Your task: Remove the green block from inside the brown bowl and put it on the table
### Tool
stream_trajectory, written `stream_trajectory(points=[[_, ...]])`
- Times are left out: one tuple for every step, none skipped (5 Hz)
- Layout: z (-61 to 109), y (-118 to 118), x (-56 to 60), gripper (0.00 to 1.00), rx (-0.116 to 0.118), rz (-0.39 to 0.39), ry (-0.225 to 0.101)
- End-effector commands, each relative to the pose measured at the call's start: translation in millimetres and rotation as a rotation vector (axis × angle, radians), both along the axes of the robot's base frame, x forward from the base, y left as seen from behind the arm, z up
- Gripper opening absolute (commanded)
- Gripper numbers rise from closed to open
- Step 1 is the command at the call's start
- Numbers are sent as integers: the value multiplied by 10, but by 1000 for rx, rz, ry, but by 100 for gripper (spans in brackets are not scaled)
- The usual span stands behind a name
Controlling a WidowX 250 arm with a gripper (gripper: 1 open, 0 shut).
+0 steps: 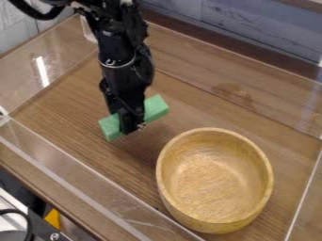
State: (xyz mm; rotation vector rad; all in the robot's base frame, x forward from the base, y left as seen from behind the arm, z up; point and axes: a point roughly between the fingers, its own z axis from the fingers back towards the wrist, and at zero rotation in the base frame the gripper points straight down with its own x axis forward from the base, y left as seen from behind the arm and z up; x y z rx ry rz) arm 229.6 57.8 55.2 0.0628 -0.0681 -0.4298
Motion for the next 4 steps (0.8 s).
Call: stream_trajectory(points=[[110,55,75,100,6,16,-31],[177,94,77,100,-9,23,-32],[213,144,87,100,-18,26,-33],[261,179,93,100,-32,37,-38]])
